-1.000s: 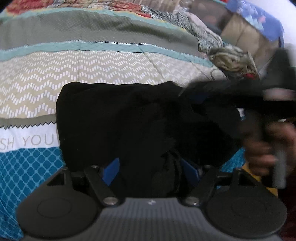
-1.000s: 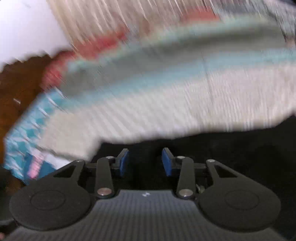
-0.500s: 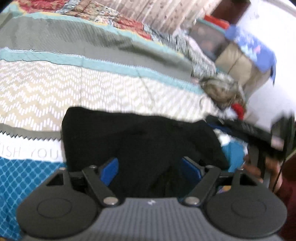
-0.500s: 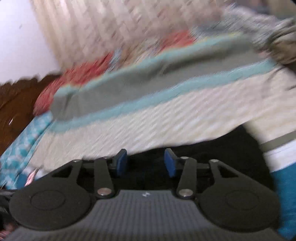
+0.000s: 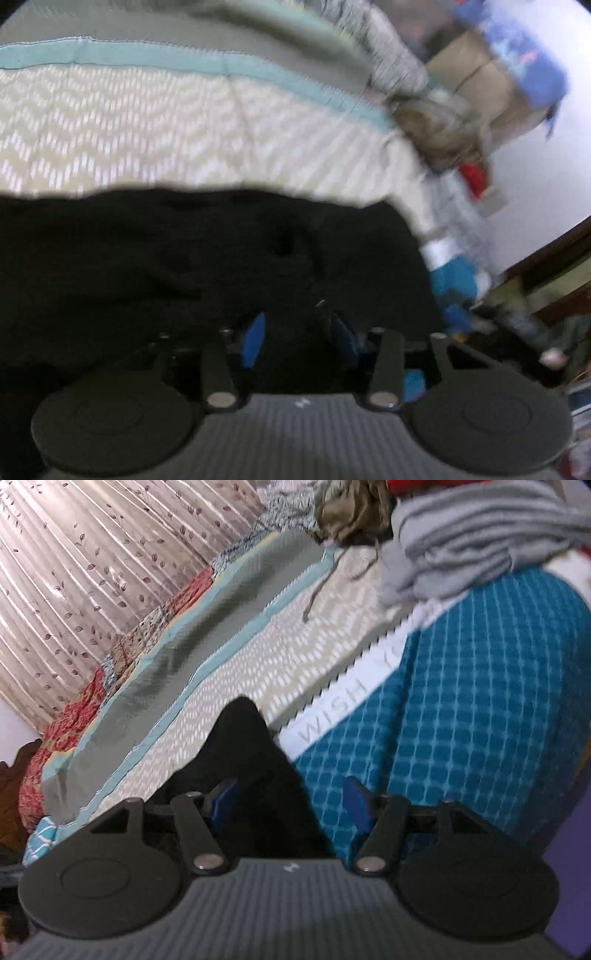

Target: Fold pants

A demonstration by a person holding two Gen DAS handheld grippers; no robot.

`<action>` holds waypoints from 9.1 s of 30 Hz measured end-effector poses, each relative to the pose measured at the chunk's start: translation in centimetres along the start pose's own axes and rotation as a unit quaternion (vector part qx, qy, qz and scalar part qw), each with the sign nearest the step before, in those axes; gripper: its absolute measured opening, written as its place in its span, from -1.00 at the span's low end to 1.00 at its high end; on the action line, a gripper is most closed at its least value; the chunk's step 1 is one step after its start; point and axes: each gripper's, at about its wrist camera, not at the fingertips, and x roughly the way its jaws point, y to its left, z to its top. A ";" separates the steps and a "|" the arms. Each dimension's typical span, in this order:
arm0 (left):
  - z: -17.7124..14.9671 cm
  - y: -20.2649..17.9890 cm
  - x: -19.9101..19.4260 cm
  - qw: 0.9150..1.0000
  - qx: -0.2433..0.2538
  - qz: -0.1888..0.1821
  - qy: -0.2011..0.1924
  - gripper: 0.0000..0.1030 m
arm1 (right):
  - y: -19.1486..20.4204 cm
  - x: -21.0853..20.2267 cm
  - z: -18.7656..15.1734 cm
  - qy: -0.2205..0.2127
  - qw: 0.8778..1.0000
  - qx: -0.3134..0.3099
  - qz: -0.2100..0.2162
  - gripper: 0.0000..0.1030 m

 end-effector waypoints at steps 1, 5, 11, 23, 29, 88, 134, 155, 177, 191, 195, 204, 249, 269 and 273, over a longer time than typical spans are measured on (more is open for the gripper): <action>-0.5 -0.2 0.1 1.000 0.014 0.010 -0.006 -0.27 | -0.1 0.2 -0.1 0.005 1.000 0.002 0.004 0.26; -0.1 -1.2 -0.3 0.999 0.023 0.034 0.008 -0.27 | 1.2 0.2 -0.5 0.021 1.000 -0.018 0.014 -0.02; 2.7 -2.7 -4.3 1.000 -0.003 -0.007 -0.024 0.02 | 6.4 -2.9 0.0 0.015 0.994 -0.088 0.063 -0.62; 7.6 -9.9 -4.7 0.994 0.102 0.047 0.006 0.08 | 20.7 -3.0 -4.5 0.030 0.945 -0.294 0.141 -0.64; 6.6 -5.3 -9.0 0.996 0.065 0.047 -0.031 -0.58 | 23.7 -3.4 -5.6 0.033 0.920 -0.344 0.183 -0.55; 5.5 -3.2 -3.0 0.966 0.164 0.200 -0.008 -0.61 | 17.1 0.6 -10.4 0.269 0.901 -0.275 0.201 -0.38; -6.9 5.3 -8.9 0.980 0.014 0.174 -0.095 -0.64 | 20.9 7.4 -7.5 0.199 0.923 -0.303 0.129 0.24; -7.5 5.8 -15.2 0.973 -0.076 0.181 -0.118 -0.07 | 18.0 -0.6 -6.3 0.176 0.951 -0.207 0.146 0.43; -8.1 5.0 -14.4 0.959 -0.055 0.260 -0.095 -0.02 | 17.0 -1.0 -7.0 0.186 0.953 -0.178 0.157 0.43; -8.3 5.7 -14.3 0.954 -0.059 0.279 -0.091 0.08 | 16.7 -1.0 -7.2 0.190 0.956 -0.164 0.154 0.43; -8.3 5.9 -14.3 0.954 -0.060 0.281 -0.090 0.12 | 16.6 -0.9 -7.2 0.191 0.956 -0.161 0.153 0.43; -8.3 6.2 -14.3 0.953 -0.062 0.283 -0.090 0.18 | 16.5 -1.3 -7.2 0.185 0.958 -0.144 0.162 0.46; -7.6 9.8 -16.0 0.974 -0.132 0.111 -0.144 0.99 | 16.2 -1.3 -6.7 0.167 0.961 -0.126 0.179 0.77; -6.5 12.2 -8.3 0.980 -0.172 0.017 -0.102 1.00 | 15.4 5.4 -7.2 0.261 0.941 -0.072 0.204 1.00; -6.9 12.6 -8.1 0.979 -0.167 0.004 -0.119 1.00 | 14.6 5.5 -7.5 0.261 0.940 -0.049 0.215 1.00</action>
